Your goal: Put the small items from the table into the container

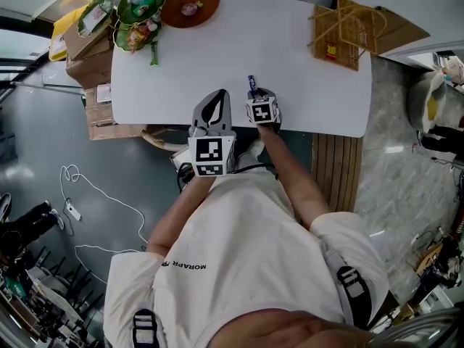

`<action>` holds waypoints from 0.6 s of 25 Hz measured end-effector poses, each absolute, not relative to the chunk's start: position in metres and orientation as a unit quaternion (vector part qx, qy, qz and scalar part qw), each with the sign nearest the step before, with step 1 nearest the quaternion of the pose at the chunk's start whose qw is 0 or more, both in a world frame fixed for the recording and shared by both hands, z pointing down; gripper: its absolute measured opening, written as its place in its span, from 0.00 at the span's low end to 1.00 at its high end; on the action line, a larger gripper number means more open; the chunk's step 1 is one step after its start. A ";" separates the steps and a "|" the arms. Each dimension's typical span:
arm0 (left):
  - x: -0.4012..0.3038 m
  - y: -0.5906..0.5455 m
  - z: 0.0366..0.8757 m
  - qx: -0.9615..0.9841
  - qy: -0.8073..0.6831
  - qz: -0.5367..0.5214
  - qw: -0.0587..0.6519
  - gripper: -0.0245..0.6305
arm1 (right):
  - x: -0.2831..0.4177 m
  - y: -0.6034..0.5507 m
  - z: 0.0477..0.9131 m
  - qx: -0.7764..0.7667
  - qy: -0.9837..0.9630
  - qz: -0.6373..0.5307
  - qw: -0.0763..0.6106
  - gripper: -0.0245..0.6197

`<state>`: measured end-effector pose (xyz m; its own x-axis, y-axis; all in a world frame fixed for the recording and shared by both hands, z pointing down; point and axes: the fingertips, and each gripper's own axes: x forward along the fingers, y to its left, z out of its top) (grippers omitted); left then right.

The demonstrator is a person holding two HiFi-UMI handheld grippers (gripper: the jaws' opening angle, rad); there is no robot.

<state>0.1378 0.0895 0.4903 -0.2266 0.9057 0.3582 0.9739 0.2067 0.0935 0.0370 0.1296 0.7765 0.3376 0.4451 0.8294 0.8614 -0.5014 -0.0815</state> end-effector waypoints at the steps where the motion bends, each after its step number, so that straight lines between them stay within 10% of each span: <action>1: 0.138 0.090 0.490 -0.611 -0.769 -0.150 0.113 0.04 | 0.036 0.130 0.777 -0.772 -0.424 -0.392 0.265 0.24; 15: 0.128 0.088 0.489 -0.607 -0.771 -0.157 0.108 0.04 | 0.024 0.134 0.758 -0.785 -0.432 -0.370 0.245 0.19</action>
<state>0.1279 0.0879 0.4892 -0.2391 0.9025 0.3583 0.9707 0.2132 0.1108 0.0243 0.1339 0.7584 0.3532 0.4965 0.7929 0.8595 -0.5068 -0.0655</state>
